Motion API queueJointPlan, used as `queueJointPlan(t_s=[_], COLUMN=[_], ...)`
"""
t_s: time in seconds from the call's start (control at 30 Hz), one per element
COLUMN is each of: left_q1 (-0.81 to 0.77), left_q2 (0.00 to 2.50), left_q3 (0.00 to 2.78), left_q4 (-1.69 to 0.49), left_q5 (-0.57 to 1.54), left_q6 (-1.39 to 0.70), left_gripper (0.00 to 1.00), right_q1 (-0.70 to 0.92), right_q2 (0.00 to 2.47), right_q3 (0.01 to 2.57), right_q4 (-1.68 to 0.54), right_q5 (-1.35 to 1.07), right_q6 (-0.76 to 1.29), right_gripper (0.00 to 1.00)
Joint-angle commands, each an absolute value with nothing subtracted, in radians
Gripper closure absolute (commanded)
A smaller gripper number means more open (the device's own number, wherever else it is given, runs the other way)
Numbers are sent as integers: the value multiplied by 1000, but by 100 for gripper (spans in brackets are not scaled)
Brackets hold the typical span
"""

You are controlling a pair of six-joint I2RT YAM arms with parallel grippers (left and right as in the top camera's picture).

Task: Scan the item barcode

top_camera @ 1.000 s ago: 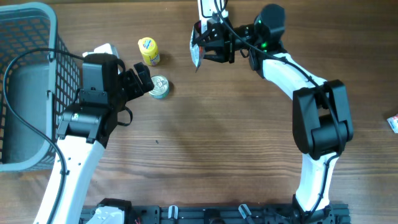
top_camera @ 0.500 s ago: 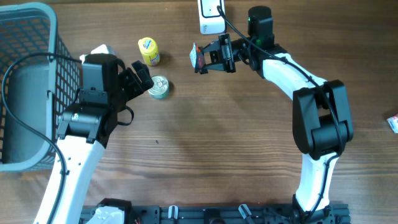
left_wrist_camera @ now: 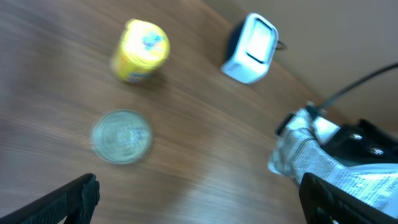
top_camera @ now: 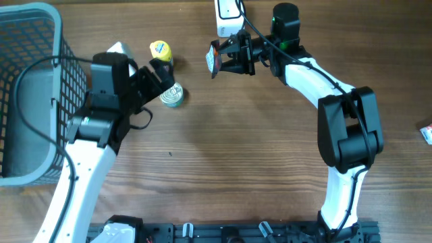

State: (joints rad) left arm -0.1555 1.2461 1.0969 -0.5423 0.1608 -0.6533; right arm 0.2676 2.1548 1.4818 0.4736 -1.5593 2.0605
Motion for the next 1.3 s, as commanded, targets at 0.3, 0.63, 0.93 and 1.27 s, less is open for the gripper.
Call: queueJointPlan(t_s=[0.3, 0.63, 0.93, 1.27], left_q1=[-159, -139, -82, -80], left_q2=[1432, 1476, 1652, 1820], left_q3=[1097, 1097, 1097, 1097], left_q4=[-313, -310, -239, 13], left_q5=[631, 620, 762, 971], left_q6=[-838, -1298, -1396, -1561], left_gripper=[0, 0, 0, 0], right_q1=[271, 266, 243, 226], right_q2=[2150, 2150, 2150, 2150], right_q3=[1490, 1490, 1490, 1490], right_q4=[518, 535, 539, 539], right_q5=[-1613, -1613, -1613, -1613], right_q6=[2070, 2071, 2071, 2071], right_gripper=[81, 81, 81, 81])
